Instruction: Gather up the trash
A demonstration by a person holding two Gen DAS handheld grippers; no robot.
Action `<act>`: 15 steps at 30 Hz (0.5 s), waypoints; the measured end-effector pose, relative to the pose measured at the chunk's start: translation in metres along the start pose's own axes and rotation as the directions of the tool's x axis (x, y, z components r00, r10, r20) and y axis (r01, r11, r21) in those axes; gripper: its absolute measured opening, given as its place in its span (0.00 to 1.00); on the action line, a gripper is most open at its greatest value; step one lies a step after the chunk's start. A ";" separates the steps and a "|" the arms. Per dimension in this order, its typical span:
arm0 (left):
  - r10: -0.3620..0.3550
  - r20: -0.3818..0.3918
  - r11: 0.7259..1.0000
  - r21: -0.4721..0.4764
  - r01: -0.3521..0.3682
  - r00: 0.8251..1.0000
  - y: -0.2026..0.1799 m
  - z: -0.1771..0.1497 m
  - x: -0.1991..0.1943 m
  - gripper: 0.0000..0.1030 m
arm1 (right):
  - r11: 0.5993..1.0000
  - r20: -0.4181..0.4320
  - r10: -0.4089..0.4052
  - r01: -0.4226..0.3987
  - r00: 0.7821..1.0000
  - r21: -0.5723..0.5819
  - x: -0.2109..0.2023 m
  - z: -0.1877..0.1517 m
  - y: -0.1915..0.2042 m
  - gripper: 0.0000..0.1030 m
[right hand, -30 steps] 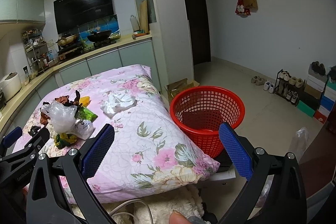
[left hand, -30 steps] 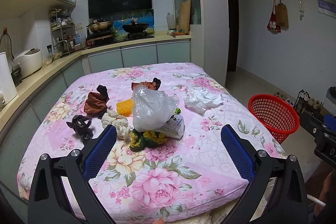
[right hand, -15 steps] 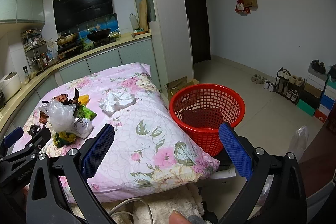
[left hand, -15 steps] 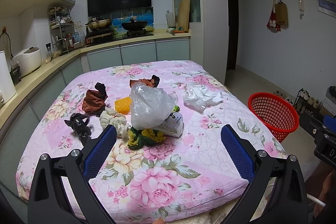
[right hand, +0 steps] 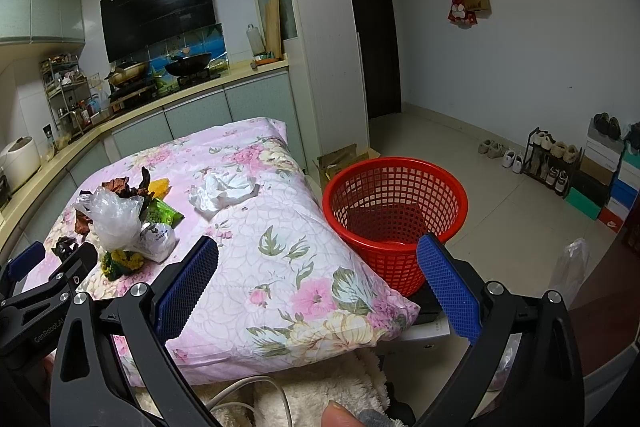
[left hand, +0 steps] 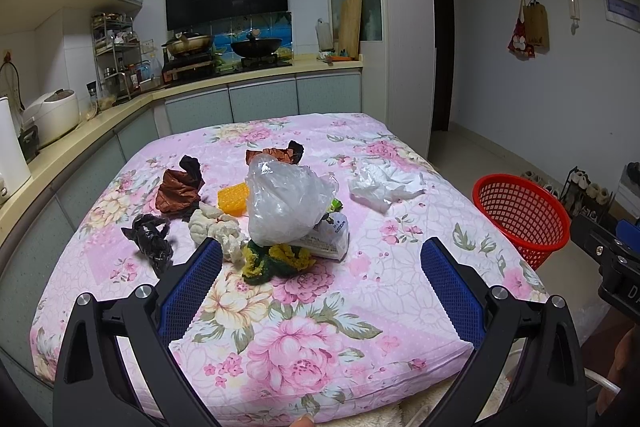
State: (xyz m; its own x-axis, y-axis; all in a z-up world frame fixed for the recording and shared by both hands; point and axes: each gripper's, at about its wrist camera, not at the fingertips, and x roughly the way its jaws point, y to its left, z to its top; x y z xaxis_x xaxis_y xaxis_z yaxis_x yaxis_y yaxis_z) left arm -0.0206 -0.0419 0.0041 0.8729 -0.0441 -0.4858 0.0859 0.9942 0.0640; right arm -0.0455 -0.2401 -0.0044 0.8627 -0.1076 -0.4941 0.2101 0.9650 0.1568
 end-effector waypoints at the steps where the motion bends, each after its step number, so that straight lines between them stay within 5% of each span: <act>1: 0.000 -0.001 1.000 0.000 0.000 1.000 0.000 0.000 0.000 0.93 | 1.000 -0.001 0.001 -0.001 1.000 0.001 0.000 0.000 0.000 0.93; 15: 0.008 -0.027 1.000 -0.010 -0.008 1.000 0.007 -0.004 0.011 0.93 | 0.999 -0.032 0.034 -0.034 0.999 0.006 0.010 -0.007 0.003 0.93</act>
State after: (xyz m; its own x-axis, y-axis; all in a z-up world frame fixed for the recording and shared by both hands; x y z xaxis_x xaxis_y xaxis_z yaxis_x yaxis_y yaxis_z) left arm -0.0127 -0.0347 -0.0041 0.8603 -0.0334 -0.5087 0.0738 0.9955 0.0596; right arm -0.0397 -0.2361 -0.0151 0.8540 -0.0667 -0.5159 0.1833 0.9667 0.1786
